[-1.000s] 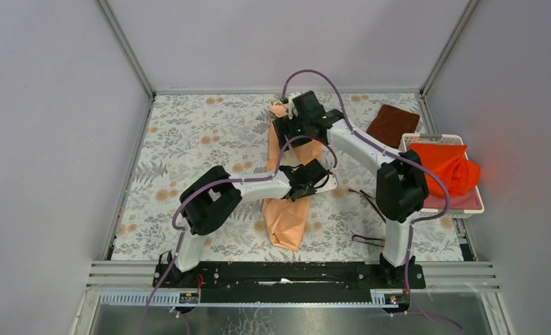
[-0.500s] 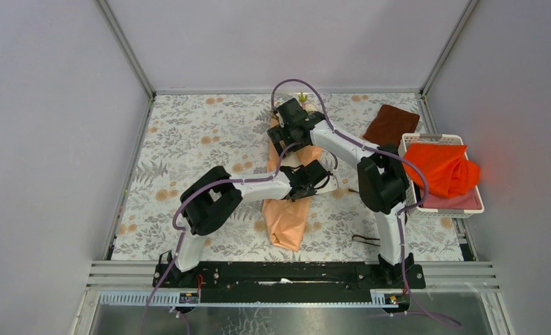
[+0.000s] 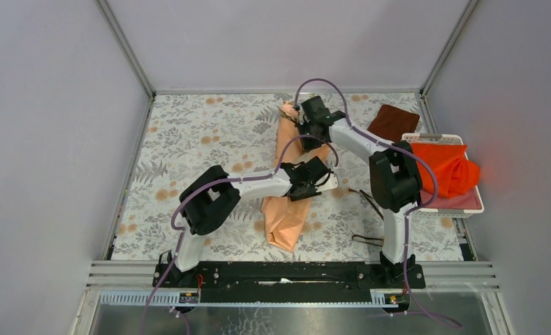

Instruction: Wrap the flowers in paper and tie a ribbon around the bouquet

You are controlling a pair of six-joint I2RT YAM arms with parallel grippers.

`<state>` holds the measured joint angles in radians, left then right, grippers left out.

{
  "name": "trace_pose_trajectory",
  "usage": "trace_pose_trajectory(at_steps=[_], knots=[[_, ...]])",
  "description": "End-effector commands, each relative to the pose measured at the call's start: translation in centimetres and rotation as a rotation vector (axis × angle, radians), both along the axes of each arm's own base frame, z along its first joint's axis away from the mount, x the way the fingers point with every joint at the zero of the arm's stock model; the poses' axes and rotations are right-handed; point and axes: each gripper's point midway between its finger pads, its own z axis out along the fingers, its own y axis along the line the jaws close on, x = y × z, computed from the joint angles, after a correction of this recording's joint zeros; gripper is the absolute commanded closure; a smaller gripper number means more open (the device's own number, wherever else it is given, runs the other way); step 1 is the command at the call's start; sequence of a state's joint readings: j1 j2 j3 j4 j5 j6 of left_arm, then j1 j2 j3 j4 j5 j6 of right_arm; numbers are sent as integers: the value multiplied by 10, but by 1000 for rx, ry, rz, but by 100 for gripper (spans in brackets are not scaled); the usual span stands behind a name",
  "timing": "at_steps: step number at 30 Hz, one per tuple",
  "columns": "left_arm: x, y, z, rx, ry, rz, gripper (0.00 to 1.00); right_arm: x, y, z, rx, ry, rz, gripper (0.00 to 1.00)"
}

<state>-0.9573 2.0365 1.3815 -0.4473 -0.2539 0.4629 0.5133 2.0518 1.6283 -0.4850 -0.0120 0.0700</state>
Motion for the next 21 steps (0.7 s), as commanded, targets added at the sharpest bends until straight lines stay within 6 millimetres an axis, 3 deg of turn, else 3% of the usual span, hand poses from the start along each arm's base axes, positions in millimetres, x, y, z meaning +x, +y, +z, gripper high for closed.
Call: trace_pose_trajectory(at_steps=[1,6,10,13,15,17,21], knots=[[-28,-16,40,-99,123,-54,38,13,-12,13,184,4,-4,100],[-63,-28,97,-222,250,-153,24,22,-19,6,269,18,3,100],[-91,-19,132,-290,340,-239,24,22,-25,3,317,20,-6,100],[-80,-3,150,-352,317,-197,28,23,-27,4,349,8,-19,100],[-57,8,146,-359,240,-122,31,24,-29,3,362,6,-25,100],[-47,18,126,-308,215,-79,31,25,-29,3,372,6,-28,100],[-53,19,92,-265,274,-86,32,29,-31,3,385,-4,-42,100]])
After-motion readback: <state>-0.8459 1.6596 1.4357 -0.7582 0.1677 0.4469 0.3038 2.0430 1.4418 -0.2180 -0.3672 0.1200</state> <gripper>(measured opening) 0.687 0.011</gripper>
